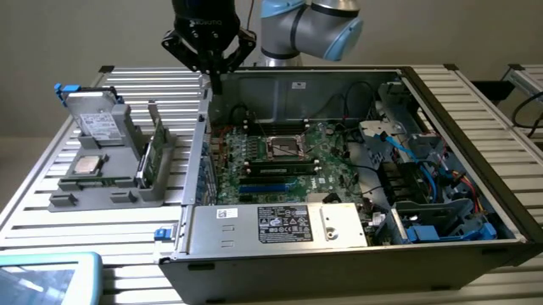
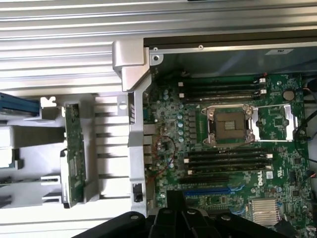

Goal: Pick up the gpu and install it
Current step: 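Reach for the gpu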

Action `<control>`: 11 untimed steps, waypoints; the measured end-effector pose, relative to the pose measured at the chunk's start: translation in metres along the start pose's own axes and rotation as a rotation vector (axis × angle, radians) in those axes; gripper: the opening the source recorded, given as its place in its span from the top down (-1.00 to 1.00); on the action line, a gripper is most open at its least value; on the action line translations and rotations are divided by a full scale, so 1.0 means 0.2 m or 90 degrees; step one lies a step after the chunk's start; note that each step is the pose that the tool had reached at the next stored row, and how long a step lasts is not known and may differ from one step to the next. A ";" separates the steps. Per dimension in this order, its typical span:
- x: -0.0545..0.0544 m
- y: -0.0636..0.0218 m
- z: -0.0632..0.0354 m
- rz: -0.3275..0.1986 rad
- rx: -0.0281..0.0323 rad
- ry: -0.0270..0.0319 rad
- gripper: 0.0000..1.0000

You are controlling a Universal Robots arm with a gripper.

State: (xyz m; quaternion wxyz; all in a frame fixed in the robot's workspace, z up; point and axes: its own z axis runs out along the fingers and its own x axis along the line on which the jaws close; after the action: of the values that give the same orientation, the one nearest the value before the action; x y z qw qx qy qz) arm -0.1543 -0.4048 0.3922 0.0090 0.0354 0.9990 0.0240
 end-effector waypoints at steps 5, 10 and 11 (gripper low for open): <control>0.09 -0.021 -0.002 0.000 0.0005 0.0064 0.79; 0.19 -0.039 -0.002 0.001 0.0008 0.0112 0.79; 0.21 -0.042 -0.001 0.001 0.0009 0.0125 0.79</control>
State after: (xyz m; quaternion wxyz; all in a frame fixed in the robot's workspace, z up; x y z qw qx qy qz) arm -0.1967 -0.4102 0.3913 -0.0008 0.0357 0.9991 0.0236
